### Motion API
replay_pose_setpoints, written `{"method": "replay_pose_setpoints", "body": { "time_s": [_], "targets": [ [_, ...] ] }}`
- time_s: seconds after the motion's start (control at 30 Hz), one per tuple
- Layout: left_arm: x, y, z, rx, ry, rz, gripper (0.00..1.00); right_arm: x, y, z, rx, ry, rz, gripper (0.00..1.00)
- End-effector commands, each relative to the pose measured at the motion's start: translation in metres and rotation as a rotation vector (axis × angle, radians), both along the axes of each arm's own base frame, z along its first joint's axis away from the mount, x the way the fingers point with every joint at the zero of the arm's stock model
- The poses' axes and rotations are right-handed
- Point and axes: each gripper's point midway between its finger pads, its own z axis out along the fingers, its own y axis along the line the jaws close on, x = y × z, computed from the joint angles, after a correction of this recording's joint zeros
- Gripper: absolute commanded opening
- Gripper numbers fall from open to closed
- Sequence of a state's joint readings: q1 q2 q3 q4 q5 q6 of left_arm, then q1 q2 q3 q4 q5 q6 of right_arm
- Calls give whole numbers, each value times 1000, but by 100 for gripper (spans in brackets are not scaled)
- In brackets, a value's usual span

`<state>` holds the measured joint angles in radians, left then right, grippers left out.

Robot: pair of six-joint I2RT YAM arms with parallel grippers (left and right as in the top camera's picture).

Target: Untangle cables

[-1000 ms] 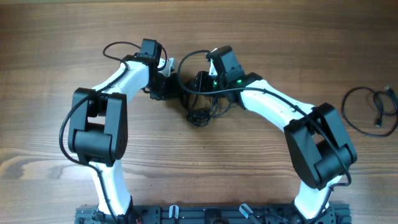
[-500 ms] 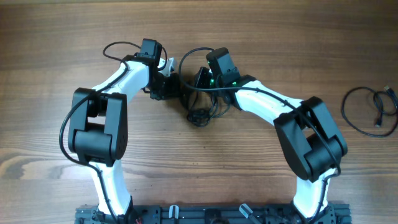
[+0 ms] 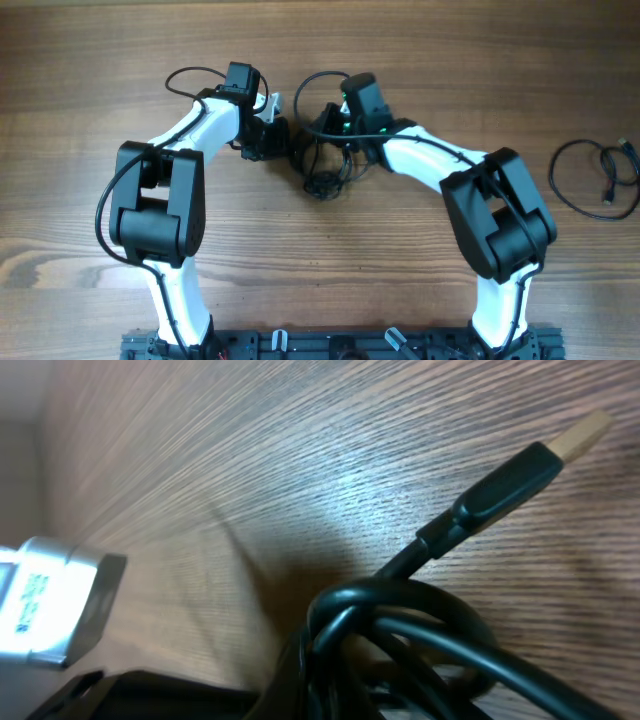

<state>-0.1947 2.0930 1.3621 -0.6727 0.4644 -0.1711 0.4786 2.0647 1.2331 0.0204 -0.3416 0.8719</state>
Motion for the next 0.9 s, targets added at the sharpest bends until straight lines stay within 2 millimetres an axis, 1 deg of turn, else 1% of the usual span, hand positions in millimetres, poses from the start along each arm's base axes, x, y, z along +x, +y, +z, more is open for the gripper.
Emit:
{"method": "replay_pose_setpoints", "body": {
  "time_s": [0.0, 0.07, 0.13, 0.17, 0.2, 0.27, 0.33, 0.37, 0.53, 0.57, 0.6, 0.67, 0.73, 0.87],
  "targets": [
    [-3, 3, -8, 16, 22, 12, 11, -9, -2, 7, 101, 29, 147, 4],
    [-3, 3, -8, 16, 22, 12, 11, -6, -11, 6, 111, 46, 131, 4],
    [-3, 3, -8, 16, 22, 12, 11, -3, -15, 6, 102, 30, 129, 5],
    [-3, 3, -8, 16, 22, 12, 11, -2, -13, 8, 94, -10, 165, 4],
    [-3, 3, -8, 16, 22, 12, 11, -5, -5, 16, 102, -96, 276, 4],
    [-3, 3, -8, 16, 21, 12, 11, -17, 8, 29, 149, -189, 434, 4],
    [-3, 3, -8, 16, 21, 12, 11, -34, 19, 43, 226, -262, 591, 4],
    [-3, 3, -8, 16, 21, 12, 10, -39, 19, 43, 243, -247, 604, 4],
    [-3, 4, -8, 16, 22, 13, 9, -51, 16, 34, 259, -118, 576, 4],
    [-3, 4, -8, 16, 21, 14, 9, -57, 17, 36, 276, -134, 621, 4],
    [-3, 4, -8, 16, 21, 14, 9, -64, 20, 43, 304, -190, 695, 5],
    [-3, 4, -8, 16, 21, 14, 9, -86, 25, 62, 417, -301, 858, 4],
    [-3, 4, -8, 16, 21, 14, 8, -103, 25, 75, 517, -347, 951, 4],
    [-3, 5, -8, 16, 21, 16, 6, -113, 21, 69, 514, -322, 968, 4]
  ]
}}
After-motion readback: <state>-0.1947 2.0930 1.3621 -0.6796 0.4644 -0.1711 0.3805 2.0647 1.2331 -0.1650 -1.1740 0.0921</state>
